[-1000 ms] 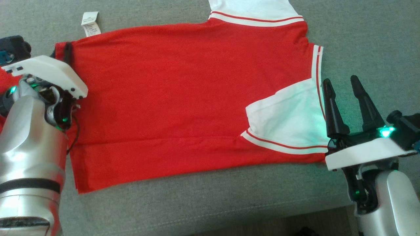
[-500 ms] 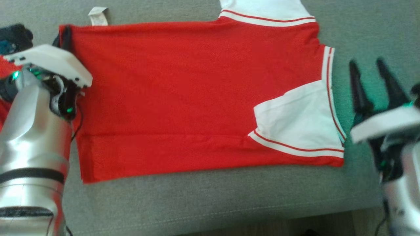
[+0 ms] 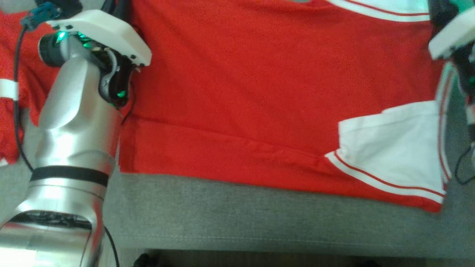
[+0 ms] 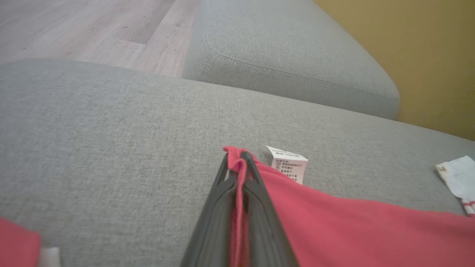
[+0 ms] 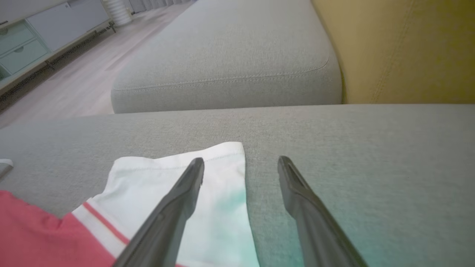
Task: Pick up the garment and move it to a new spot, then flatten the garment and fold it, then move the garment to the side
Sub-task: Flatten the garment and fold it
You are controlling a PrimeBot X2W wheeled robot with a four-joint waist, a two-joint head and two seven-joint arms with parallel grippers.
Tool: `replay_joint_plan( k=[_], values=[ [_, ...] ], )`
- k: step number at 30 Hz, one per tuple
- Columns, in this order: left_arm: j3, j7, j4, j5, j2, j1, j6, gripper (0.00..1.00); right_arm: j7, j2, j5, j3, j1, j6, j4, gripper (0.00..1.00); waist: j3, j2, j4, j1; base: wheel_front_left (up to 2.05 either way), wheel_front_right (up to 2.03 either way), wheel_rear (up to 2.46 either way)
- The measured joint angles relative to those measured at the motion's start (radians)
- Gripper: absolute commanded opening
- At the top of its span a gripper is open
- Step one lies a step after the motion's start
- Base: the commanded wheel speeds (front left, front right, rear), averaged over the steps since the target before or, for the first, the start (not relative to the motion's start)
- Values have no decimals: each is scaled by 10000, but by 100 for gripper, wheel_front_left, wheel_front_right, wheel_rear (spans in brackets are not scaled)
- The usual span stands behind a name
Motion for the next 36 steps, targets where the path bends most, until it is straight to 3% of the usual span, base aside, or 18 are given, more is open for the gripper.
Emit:
replay_joint_plan(
  k=[10,16,17,18,19,23,27,36],
  values=[
    [-500,-301,8,29,-395,-399,-178,0,989,-366,104,930,-2501,0,2882,100,627,0,774,0,0,0,0],
    [-700,-439,128,19,-483,-436,-182,0,1463,-397,67,1404,-3306,0,3649,100,685,0,868,-1,0,0,0],
    [-715,-466,150,-29,-489,-437,-184,0,1557,-397,79,1484,-3392,0,3747,55,679,0,876,-1,0,0,0],
    [-723,-476,165,-71,-491,-442,-203,0,1651,-397,125,1555,-3457,0,3841,33,673,0,880,-1,0,0,0],
    [-725,-476,176,-71,-491,-453,-257,0,1714,-403,151,1616,-3541,0,3937,2,670,0,878,-1,0,0,0],
    [-729,-566,286,-73,-493,-558,-255,0,1703,-403,372,1835,-3668,0,4033,0,667,0,831,-1,0,0,0],
    [-725,-652,389,-228,-476,-557,-268,0,897,-424,654,2115,-3435,0,3848,0,501,0,765,-1,0,0,0],
    [-721,-738,-117,-337,84,-31,-343,0,-759,-1139,1613,2614,-2153,0,1484,0,-187,0,311,-1,0,0,0]
  ],
)
